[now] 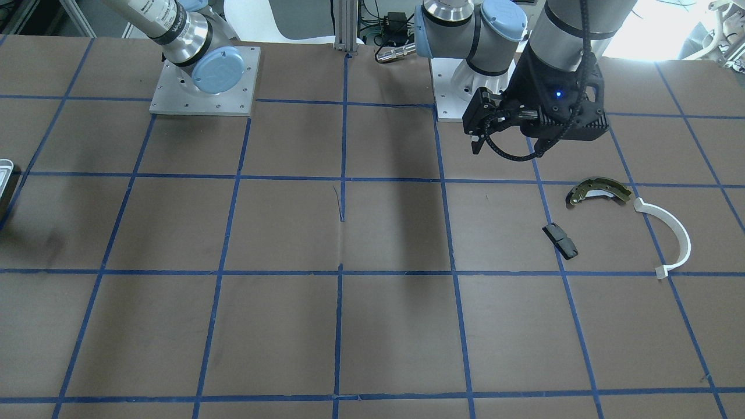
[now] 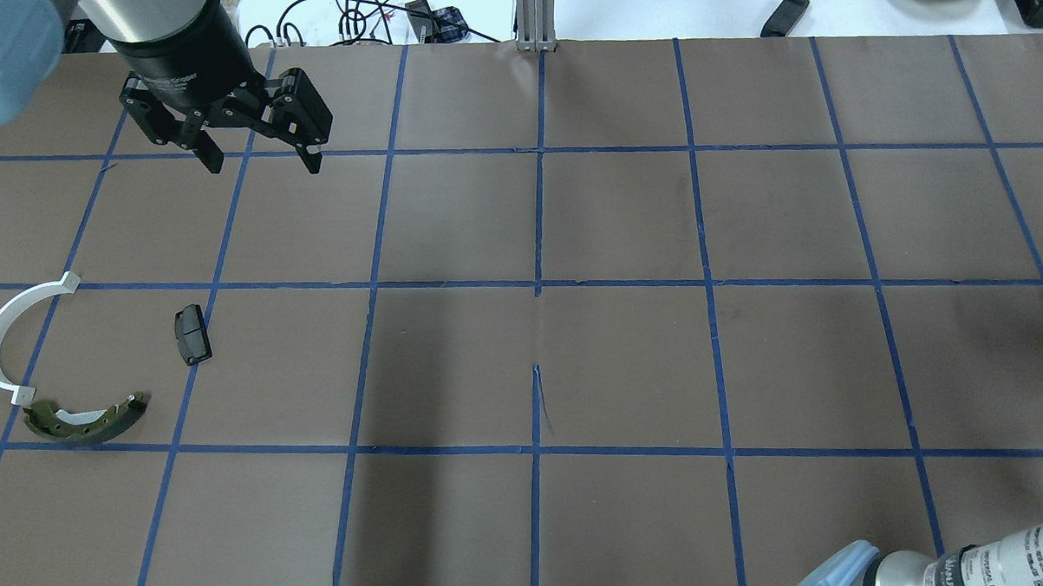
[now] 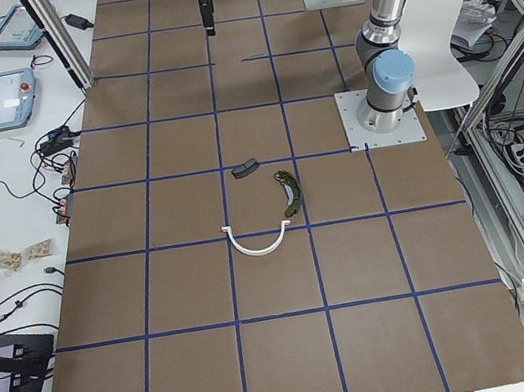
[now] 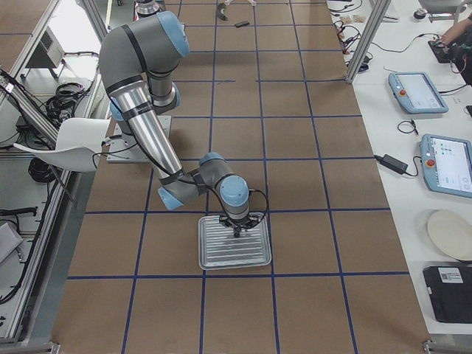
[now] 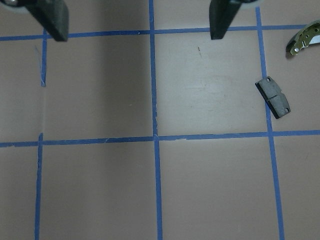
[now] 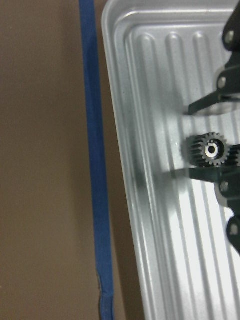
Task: Place bearing gear from tray to pile
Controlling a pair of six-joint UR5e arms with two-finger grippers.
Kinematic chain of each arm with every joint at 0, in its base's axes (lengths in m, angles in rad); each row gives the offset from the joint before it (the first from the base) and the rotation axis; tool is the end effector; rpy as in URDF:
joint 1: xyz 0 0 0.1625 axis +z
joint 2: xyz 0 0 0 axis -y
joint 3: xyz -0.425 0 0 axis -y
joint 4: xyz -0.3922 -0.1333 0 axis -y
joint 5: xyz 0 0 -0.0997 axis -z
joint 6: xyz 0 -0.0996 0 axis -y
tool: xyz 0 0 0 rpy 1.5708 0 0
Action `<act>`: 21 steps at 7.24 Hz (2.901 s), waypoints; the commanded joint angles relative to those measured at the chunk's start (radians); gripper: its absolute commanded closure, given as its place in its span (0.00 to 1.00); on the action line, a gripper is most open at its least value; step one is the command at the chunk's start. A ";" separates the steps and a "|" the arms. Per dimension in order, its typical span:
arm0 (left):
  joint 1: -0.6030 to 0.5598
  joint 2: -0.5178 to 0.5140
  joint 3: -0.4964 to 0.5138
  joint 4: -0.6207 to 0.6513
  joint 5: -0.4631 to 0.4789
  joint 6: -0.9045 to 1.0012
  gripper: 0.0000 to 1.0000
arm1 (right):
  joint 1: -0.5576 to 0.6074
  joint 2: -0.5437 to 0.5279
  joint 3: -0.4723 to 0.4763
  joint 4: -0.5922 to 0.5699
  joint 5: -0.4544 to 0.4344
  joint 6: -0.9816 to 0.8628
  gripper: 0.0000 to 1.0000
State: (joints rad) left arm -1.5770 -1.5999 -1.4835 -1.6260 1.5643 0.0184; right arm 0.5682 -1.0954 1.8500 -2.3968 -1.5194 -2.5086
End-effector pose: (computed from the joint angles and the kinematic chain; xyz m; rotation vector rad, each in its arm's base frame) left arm -0.1371 -0.5031 0.5108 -0.0386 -3.1349 0.0048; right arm -0.4201 -0.4324 0.1796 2.0956 -2.2318 0.0573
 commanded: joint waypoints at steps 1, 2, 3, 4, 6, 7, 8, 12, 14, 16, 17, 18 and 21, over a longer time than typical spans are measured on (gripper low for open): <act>0.000 0.000 0.000 0.000 0.000 0.000 0.00 | -0.001 -0.032 0.006 0.021 -0.008 0.069 0.86; 0.000 0.000 0.002 0.000 -0.001 0.000 0.00 | 0.005 -0.096 0.008 0.068 -0.004 0.139 0.86; 0.000 0.000 0.000 0.000 0.000 0.000 0.00 | 0.019 -0.186 0.009 0.193 0.010 0.316 0.86; 0.000 -0.002 0.002 0.000 0.000 0.000 0.00 | 0.074 -0.275 0.011 0.299 0.011 0.484 0.86; 0.000 0.000 0.000 0.000 0.000 0.000 0.00 | 0.261 -0.445 0.012 0.524 -0.008 0.937 0.86; 0.000 0.000 0.000 0.000 0.000 0.000 0.00 | 0.380 -0.501 0.011 0.594 -0.007 1.147 0.86; 0.000 0.000 0.000 0.000 0.000 0.000 0.00 | 0.520 -0.515 0.008 0.608 -0.007 1.356 0.86; -0.001 0.001 -0.001 0.000 -0.003 -0.002 0.00 | 1.043 -0.402 0.003 0.407 0.051 2.385 0.85; -0.002 0.001 -0.001 0.000 0.000 -0.002 0.00 | 1.265 -0.222 0.001 0.126 0.053 2.780 0.85; -0.002 0.001 -0.001 0.000 -0.001 -0.002 0.00 | 1.367 -0.073 0.001 -0.078 0.041 2.964 0.84; -0.002 0.001 -0.001 0.000 -0.003 -0.002 0.00 | 1.377 -0.049 0.003 -0.081 0.042 2.982 0.75; -0.002 0.001 -0.003 0.000 -0.001 -0.002 0.00 | 1.377 -0.044 0.003 -0.075 0.036 2.966 0.16; -0.002 -0.003 -0.004 -0.005 0.002 0.000 0.00 | 1.295 -0.162 -0.030 0.113 0.013 2.752 0.00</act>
State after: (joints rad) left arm -1.5784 -1.5994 -1.4862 -1.6271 1.5647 0.0172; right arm 1.9118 -1.1835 1.8395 -2.4043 -1.4973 0.3731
